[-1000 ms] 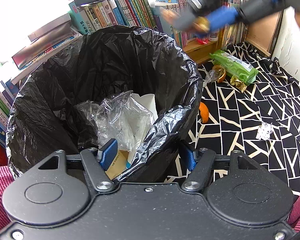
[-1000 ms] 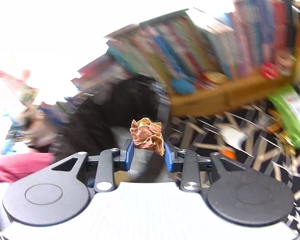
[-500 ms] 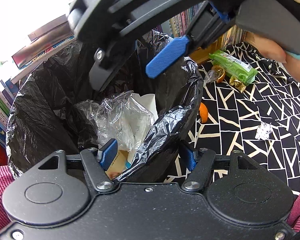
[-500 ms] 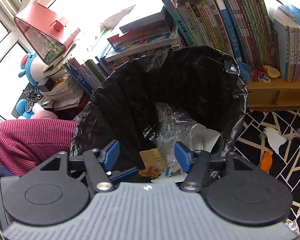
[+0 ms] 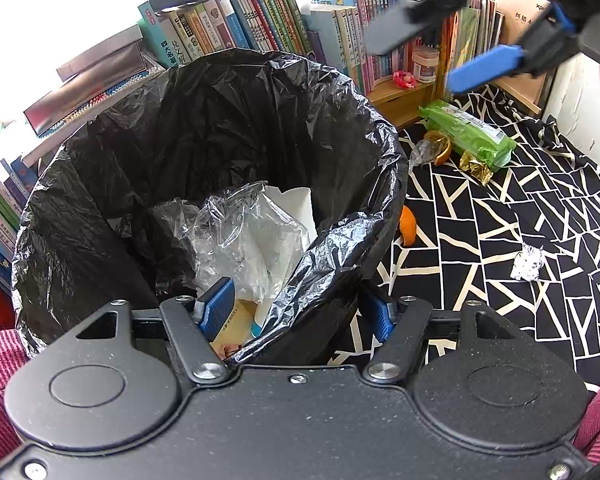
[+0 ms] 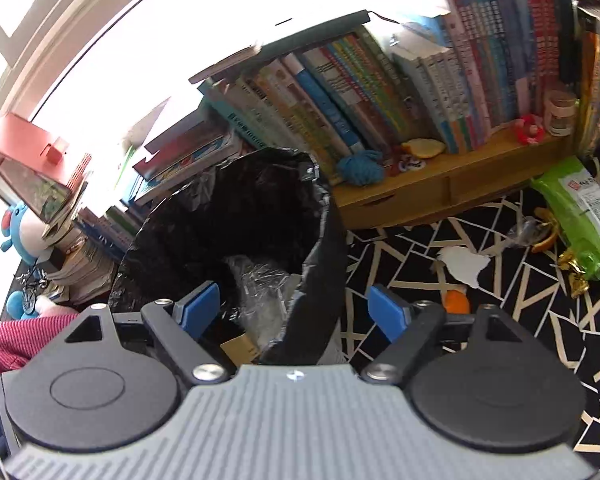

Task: Collect trash
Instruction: 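Move the right gripper down to the crumpled silver foil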

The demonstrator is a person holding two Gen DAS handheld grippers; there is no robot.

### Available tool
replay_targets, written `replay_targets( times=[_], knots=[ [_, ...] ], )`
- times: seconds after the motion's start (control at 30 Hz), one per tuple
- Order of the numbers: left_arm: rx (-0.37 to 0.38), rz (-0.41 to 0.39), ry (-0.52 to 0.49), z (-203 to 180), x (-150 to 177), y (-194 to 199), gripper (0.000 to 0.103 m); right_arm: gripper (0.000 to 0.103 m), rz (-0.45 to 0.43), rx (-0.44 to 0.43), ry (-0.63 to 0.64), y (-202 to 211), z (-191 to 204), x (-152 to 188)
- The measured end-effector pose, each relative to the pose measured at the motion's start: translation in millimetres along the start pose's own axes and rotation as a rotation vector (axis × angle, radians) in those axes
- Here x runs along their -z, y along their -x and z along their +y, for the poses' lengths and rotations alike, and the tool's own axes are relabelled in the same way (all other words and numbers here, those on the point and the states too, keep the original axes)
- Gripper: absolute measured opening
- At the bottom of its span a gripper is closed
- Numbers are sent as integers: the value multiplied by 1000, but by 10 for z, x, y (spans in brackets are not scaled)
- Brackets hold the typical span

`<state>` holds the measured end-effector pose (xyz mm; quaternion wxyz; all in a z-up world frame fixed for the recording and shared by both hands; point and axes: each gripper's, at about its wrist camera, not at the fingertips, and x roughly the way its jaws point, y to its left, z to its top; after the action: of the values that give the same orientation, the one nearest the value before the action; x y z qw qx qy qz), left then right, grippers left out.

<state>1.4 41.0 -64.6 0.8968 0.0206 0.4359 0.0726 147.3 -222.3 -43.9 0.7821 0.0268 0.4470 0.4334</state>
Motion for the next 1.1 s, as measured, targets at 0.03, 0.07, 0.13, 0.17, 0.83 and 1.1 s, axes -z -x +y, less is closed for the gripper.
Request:
replay_targets(
  times=[0.03, 0.07, 0.13, 0.17, 0.83, 1.1],
  knots=[
    [-1, 1, 0, -1, -1, 0, 66, 90, -11, 25, -10, 28, -60, 14],
    [-2, 1, 0, -2, -2, 0, 66, 93, -18, 50, -21, 49, -128, 31],
    [-4, 1, -2, -8, -2, -7, 66, 96, -22, 105, -48, 31, -265, 86],
    [-5, 1, -2, -11, -2, -10, 66, 97, -15, 139, -62, -1, -341, 122],
    [0, -4, -7, -8, 16, -5, 66, 100, 290, 681, -367, -758, -1925, 912],
    [1, -8, -8, -11, 25, 9, 66, 100, 376, 750, -457, -943, -2224, 1106]
  ],
)
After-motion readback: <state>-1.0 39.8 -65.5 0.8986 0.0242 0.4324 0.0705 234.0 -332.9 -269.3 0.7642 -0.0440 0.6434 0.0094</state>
